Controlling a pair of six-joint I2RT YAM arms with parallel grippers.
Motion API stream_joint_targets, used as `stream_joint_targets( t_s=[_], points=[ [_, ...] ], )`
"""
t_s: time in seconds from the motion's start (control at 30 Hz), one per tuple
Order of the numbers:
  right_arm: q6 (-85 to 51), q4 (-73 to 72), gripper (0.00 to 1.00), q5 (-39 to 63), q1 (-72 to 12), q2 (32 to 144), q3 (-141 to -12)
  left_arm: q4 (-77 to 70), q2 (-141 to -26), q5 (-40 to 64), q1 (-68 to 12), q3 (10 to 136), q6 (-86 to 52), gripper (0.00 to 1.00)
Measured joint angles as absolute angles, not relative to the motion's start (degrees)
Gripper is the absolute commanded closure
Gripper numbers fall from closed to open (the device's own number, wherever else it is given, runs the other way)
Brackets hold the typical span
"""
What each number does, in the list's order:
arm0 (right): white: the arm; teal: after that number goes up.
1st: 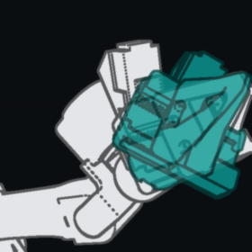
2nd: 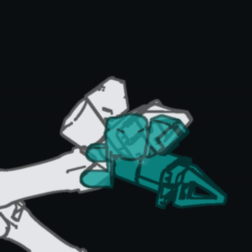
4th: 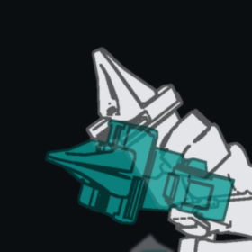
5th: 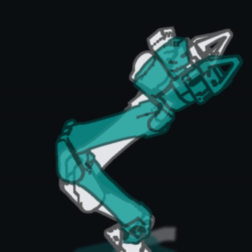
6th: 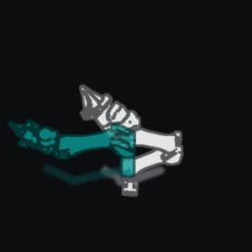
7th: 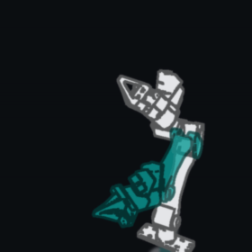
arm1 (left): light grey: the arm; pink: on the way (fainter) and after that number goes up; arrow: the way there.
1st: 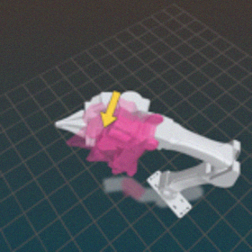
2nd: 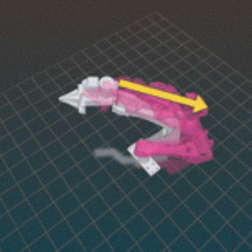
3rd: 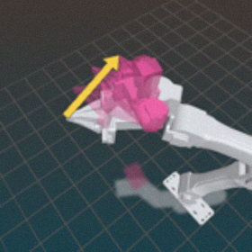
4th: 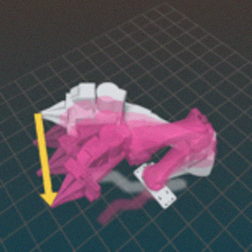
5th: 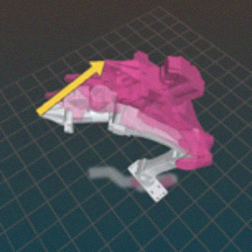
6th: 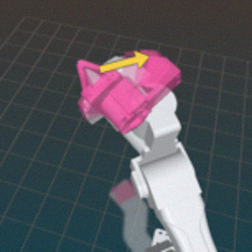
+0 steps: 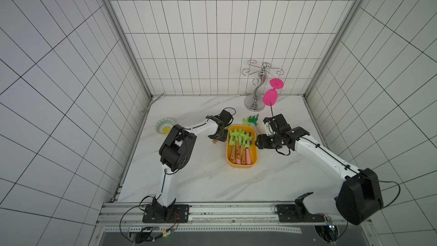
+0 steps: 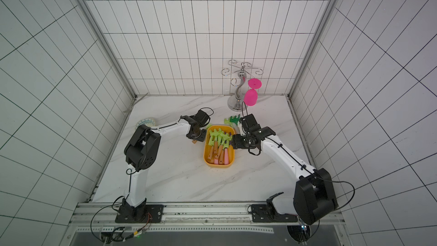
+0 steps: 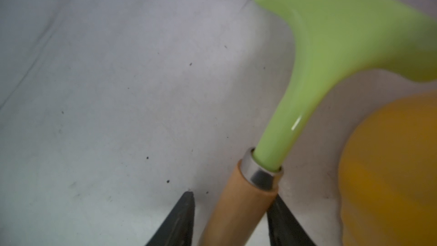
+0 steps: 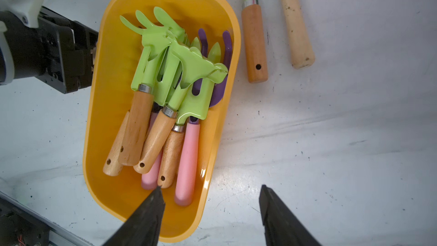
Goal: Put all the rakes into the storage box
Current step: Pick up the rake at the center of the board.
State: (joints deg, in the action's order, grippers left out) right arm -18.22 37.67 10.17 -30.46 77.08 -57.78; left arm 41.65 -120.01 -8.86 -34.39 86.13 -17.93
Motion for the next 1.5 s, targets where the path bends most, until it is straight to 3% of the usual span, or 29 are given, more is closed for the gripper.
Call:
stream_joint_targets(
  t_s=[0.17, 0.4, 0.7, 1.07, 1.5],
  points=[
    [-18.02, 37.74, 0.33, 10.00, -30.46, 77.08, -57.78, 39.88, -119.57, -8.58, -32.82, 85.03, -19.27, 0.79],
    [-17.98, 37.71, 0.33, 10.00, -30.46, 77.08, -57.76, 38.61, -115.20, -5.89, -30.50, 79.79, -20.18, 0.82],
    [-18.28, 34.70, 0.30, 14.13, -30.46, 76.31, -56.99, 33.98, -95.61, 14.28, -29.34, 69.87, -20.60, 0.82],
    [-23.22, 7.79, 0.26, 33.78, -30.46, 66.02, -45.95, 21.17, -82.87, 42.33, -29.36, 63.18, -28.25, 0.82],
    [-33.71, -21.85, 0.32, 48.77, -30.41, 66.30, -39.94, 7.35, -80.40, 57.54, -31.33, 57.32, -37.39, 0.83]
  ],
)
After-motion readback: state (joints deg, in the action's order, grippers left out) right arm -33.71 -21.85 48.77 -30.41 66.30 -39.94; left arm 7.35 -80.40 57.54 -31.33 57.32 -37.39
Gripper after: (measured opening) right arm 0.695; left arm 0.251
